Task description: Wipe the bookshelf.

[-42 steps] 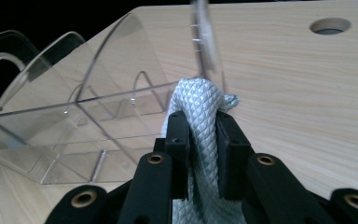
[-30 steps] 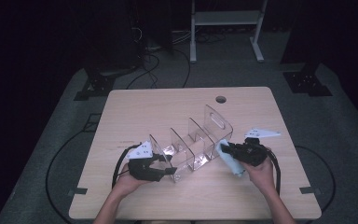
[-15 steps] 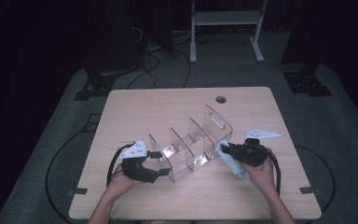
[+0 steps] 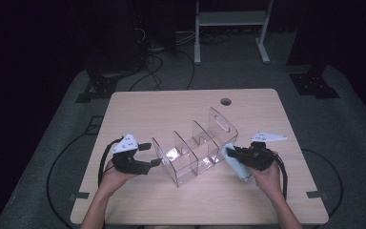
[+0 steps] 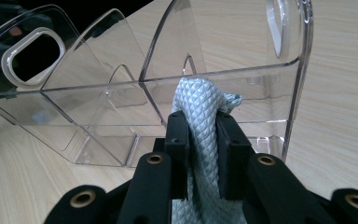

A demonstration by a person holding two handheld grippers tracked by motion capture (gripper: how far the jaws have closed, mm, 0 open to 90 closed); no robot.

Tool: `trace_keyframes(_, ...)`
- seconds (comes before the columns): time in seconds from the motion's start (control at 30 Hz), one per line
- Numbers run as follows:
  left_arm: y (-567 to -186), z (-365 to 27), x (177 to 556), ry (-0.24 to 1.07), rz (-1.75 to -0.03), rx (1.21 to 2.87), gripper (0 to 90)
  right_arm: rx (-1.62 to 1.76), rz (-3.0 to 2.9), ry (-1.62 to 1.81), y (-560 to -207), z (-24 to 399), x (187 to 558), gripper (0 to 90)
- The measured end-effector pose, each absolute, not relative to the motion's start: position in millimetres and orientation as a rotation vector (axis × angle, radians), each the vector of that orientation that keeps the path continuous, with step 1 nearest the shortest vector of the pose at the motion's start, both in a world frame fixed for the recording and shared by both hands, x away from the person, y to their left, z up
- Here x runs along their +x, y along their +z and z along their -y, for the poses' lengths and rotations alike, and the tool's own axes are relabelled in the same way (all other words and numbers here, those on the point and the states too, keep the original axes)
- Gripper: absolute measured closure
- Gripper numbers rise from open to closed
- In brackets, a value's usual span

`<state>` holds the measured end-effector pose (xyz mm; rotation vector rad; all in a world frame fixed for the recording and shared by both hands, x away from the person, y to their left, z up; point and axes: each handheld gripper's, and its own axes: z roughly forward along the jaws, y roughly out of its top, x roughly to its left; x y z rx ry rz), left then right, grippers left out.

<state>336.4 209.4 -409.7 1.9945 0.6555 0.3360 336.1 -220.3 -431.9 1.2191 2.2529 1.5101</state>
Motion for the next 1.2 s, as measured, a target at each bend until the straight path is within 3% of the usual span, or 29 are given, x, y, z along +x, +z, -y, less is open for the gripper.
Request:
trace_keyframes(0.4,-421,-200,358,0.391,-0.753,1.996,22.6,1.221,-2.253,1.507,-433,222,336,76.6)
trace_keyframes(0.8,-423,-187,356,0.462,-0.821,1.971,30.7,1.224,-2.253,1.508,-434,221,335,76.6)
trace_keyframes(0.93,-425,-184,362,0.472,-0.807,1.980,22.8,1.225,-2.252,1.509,-434,222,335,76.6)
trace_keyframes(0.97,-426,-184,363,0.461,-0.798,1.983,24.1,1.224,-2.252,1.508,-433,222,334,76.5)
trace_keyframes(1.03,-426,-183,362,0.455,-0.782,1.980,37.9,1.229,-2.249,1.506,-433,223,334,76.5)
trace_keyframes(1.2,-428,-181,362,0.473,-0.810,1.956,45.3,1.243,-2.227,1.522,-432,228,334,76.5)
